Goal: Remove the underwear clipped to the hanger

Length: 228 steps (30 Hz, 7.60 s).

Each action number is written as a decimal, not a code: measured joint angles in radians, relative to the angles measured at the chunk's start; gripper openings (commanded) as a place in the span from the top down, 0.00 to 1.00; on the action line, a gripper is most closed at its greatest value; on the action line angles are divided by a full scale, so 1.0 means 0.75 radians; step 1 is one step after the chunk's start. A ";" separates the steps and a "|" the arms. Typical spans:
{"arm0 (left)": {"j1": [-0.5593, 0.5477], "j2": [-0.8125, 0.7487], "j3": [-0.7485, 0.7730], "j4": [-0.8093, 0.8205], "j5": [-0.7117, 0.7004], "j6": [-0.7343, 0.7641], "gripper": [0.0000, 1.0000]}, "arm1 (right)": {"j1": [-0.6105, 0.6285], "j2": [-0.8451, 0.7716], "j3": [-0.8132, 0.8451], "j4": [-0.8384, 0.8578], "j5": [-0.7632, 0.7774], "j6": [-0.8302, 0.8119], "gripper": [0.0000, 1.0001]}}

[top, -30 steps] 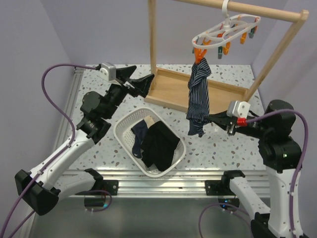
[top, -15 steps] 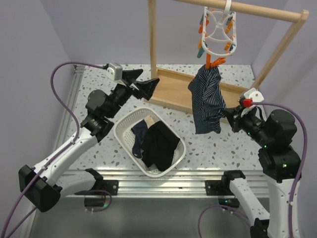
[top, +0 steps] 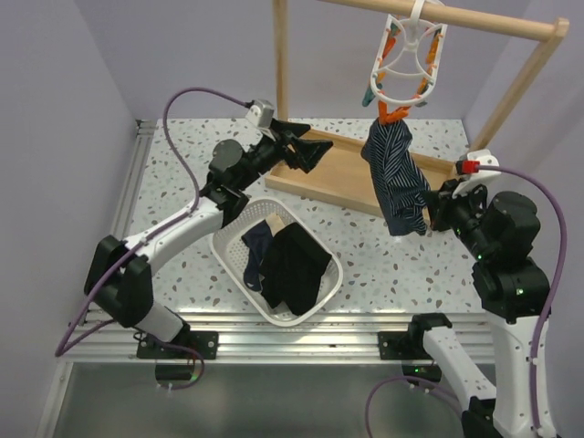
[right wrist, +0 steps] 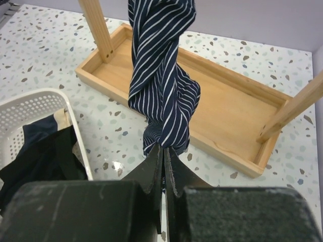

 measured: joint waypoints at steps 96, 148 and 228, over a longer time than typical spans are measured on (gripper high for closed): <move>-0.103 1.192 1.473 0.355 0.469 -0.630 0.81 | 0.000 -0.030 -0.090 0.027 0.056 0.036 1.00; -0.419 -0.235 -0.083 -0.720 -0.131 0.664 0.00 | -0.246 0.295 -0.345 -0.008 -0.379 -0.269 0.15; -0.546 -0.319 -0.536 -1.358 -1.366 -0.053 0.77 | -0.691 0.285 -0.494 -0.031 -0.306 -0.181 0.17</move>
